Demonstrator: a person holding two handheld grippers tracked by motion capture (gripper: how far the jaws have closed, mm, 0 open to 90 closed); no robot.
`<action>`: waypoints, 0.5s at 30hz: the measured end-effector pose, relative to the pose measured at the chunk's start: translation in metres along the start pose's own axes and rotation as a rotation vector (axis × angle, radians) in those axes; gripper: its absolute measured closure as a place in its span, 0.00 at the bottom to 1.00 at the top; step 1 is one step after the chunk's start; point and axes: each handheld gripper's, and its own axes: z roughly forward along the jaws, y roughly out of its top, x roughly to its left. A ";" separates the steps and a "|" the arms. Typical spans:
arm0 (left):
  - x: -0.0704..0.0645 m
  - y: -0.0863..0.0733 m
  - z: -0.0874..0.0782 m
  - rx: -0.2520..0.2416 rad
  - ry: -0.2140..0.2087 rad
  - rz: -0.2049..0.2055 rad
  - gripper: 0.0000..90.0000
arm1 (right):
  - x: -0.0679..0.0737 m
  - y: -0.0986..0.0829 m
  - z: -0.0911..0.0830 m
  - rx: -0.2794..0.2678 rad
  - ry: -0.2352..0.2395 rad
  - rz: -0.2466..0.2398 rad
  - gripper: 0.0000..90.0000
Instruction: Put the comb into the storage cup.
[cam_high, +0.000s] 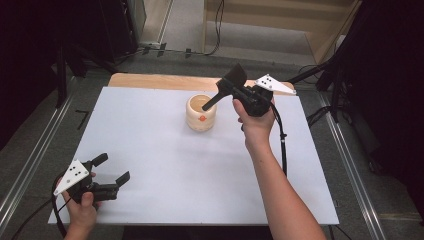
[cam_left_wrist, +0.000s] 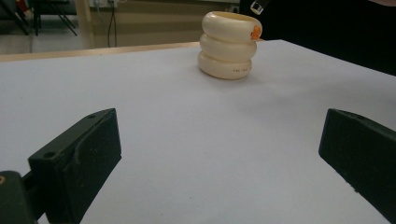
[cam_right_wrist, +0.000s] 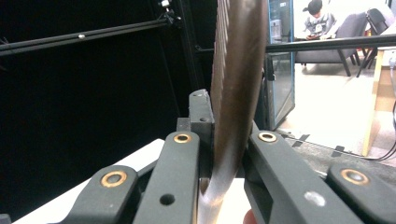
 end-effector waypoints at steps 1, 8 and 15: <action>0.000 0.000 0.000 -0.002 -0.001 0.000 0.00 | 0.000 0.000 0.001 0.000 -0.005 -0.003 0.93; 0.000 0.000 0.000 -0.003 -0.001 0.000 0.00 | -0.003 -0.004 0.009 0.014 -0.032 -0.014 0.93; 0.000 0.000 0.000 -0.001 -0.004 0.004 0.00 | -0.006 -0.011 0.016 0.037 -0.046 -0.015 0.93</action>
